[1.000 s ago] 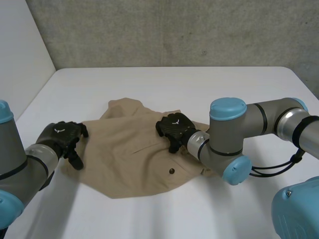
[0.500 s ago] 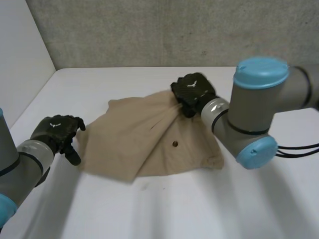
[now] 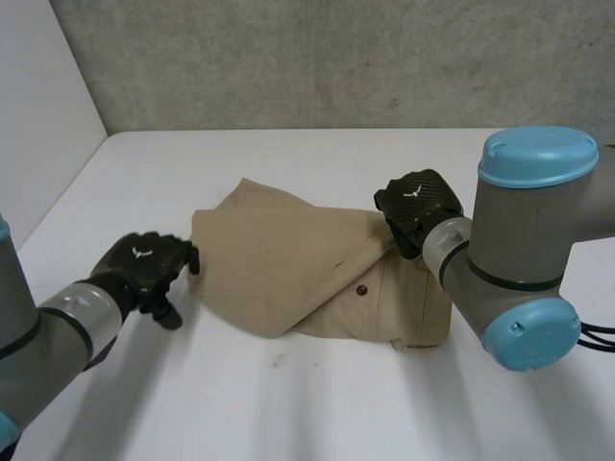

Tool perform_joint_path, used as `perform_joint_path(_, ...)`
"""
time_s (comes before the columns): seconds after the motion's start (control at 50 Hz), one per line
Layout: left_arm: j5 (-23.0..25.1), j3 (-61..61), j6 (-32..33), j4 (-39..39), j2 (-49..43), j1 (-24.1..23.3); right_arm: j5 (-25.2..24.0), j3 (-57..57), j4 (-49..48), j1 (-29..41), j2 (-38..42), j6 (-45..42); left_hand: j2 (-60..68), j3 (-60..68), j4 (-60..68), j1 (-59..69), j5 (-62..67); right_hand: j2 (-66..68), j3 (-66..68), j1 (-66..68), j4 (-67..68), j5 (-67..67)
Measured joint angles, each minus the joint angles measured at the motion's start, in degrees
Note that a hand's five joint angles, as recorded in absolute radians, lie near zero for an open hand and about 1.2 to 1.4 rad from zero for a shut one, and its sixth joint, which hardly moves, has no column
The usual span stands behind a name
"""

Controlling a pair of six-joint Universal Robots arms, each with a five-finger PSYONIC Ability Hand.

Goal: Fold the shorts.

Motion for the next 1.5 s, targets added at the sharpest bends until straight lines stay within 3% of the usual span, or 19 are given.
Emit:
perform_joint_path(0.08, -0.2, -0.1, 0.0, 8.7, -1.8, -1.2, -0.3, 1.7, -0.1, 0.1, -0.8, 0.8, 0.1, 0.0, 0.0, 0.0, 0.0, 0.0, 0.0, 0.0, 0.0, 0.2)
perform_joint_path(0.22, -0.5, 2.4, 0.3, 14.4, -7.7, -2.1, -1.4, 4.1, -0.3, -0.2, -1.9, 0.9, 0.1, 0.0, 0.1, 0.1, 0.2, 0.0, 0.1, 0.0, 0.0, 0.2)
perform_joint_path(0.52, -0.7, 4.2, 0.5, 11.6, -12.5, -4.8, -1.8, 4.6, -0.4, -0.3, -2.2, 0.8, 0.4, 0.2, 0.2, 0.2, 0.5, 0.0, 0.3, 0.0, 0.0, 0.3)
perform_joint_path(0.74, -2.1, 5.9, 0.8, 12.0, -15.8, -5.7, -1.8, 4.7, -0.4, -0.4, -2.2, 0.8, 7.4, 7.1, 6.9, 6.8, 6.8, 0.0, 0.3, 0.0, 0.0, 0.2)
perform_joint_path(0.84, -2.7, 6.8, 0.7, 11.9, -17.3, -5.8, -1.8, 4.7, -0.4, -0.6, -2.2, 0.8, 30.6, 30.8, 30.8, 32.3, 30.6, 0.0, 0.3, 0.0, 0.0, 0.3)
perform_joint_path(0.88, -2.7, 7.0, 0.6, 11.9, -17.4, -5.8, -1.8, 4.7, -0.4, -0.7, -2.1, 0.7, 36.4, 36.0, 36.1, 34.1, 34.5, 0.0, 0.3, 0.0, 0.0, 0.3)
perform_joint_path(1.0, -2.5, 7.2, 0.3, 11.9, -16.7, -5.7, -1.7, 4.7, -0.4, -1.3, -2.1, 0.7, 37.1, 36.8, 37.5, 34.1, 34.5, 0.0, 0.3, 0.0, 0.0, 0.3)
perform_joint_path(1.12, -2.2, 6.8, 0.2, 11.8, -16.3, -5.6, -1.8, 4.7, -0.2, -2.1, -2.2, 0.7, 36.5, 36.2, 36.8, 33.6, 34.1, 0.0, 0.3, 0.0, 0.0, 0.3)
perform_joint_path(1.14, -2.2, 6.6, 0.2, 11.7, -16.3, -5.6, -1.8, 4.7, -0.2, -2.1, -2.2, 0.7, 24.4, 24.4, 24.3, 22.1, 24.2, 0.0, 0.3, 0.0, 0.0, 0.2)
perform_joint_path(1.16, -2.2, 6.4, 0.2, 11.7, -16.2, -5.7, -1.8, 4.7, -0.2, -2.2, -2.2, 0.7, 24.4, 24.4, 24.3, 22.1, 24.2, 0.0, 0.3, 0.0, 0.0, 0.3)
perform_joint_path(1.18, -2.2, 6.3, 0.2, 11.7, -16.2, -5.7, -1.8, 4.7, -0.1, -2.2, -2.2, 0.7, 13.6, 13.8, 13.4, 11.1, 13.7, 0.0, 0.3, 0.0, 0.0, 0.3)
perform_joint_path(1.2, -2.2, 6.1, 0.2, 11.7, -16.2, -5.7, -1.8, 4.8, -0.1, -2.2, -2.2, 0.7, 10.8, 11.0, 10.5, 8.5, 10.8, 0.0, 0.3, 0.0, 0.0, 0.3)
perform_joint_path(1.5, -2.4, 5.8, 0.6, 11.9, -17.6, -6.9, -1.9, 5.1, -0.1, -1.8, -2.2, 0.7, 11.0, 11.1, 10.7, 10.7, 10.9, 0.0, 0.3, 0.0, 0.0, 0.3)
